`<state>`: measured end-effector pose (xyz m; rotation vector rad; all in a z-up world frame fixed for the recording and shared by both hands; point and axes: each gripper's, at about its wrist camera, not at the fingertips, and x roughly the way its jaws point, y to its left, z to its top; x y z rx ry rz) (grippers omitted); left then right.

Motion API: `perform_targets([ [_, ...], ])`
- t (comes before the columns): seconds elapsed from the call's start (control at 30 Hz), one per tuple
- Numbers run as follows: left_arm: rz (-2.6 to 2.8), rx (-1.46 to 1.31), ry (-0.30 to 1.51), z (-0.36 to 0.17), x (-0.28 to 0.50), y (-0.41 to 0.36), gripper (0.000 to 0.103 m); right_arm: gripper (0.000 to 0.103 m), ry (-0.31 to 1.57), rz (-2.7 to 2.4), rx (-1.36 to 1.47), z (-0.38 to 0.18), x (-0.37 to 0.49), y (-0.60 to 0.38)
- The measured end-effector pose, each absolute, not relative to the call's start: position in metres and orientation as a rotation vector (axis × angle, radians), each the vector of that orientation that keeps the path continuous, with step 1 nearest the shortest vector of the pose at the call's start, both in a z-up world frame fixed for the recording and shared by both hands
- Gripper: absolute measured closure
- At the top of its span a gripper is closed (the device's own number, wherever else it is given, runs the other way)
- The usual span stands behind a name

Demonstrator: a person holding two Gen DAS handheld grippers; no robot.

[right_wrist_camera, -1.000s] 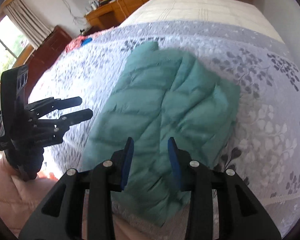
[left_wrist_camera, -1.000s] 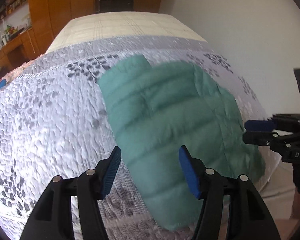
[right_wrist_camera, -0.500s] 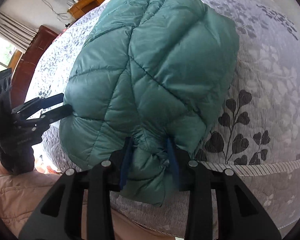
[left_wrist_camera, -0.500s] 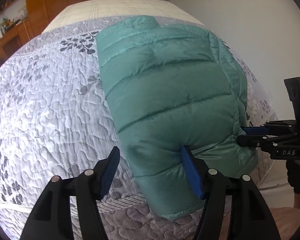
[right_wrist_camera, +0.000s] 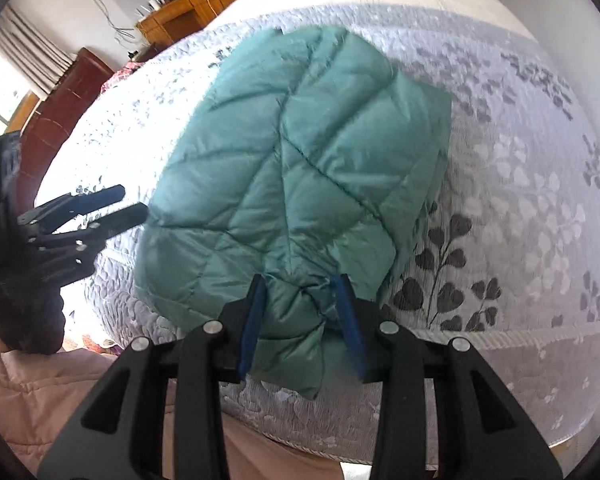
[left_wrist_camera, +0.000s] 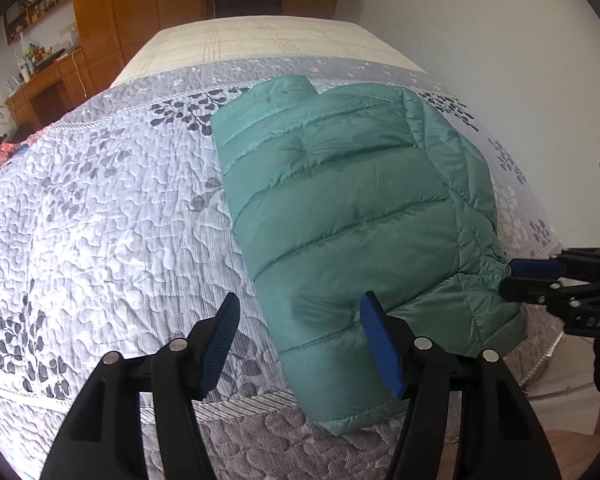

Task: Fold large clothes
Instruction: 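Flatten the folded jacket bundle with both tools, then grasp the folded teal jacket bundle with both tools from its sides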

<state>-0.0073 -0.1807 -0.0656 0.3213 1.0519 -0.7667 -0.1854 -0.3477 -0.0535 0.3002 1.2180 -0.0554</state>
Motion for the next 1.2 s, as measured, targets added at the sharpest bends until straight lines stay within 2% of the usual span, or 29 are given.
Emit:
perform_targets([
  [0.8,-0.776,0.332,1.135,-0.103,0.008,-0.186,0.039,0.067,1.276,-0.037,0.4,-0.096,-0.167,-0.367],
  [1.2,-0.787,0.331,1.158,-0.127,0.015,-0.191,0.034,0.065,1.259,-0.008,0.453,-0.119,-0.166,-0.384],
])
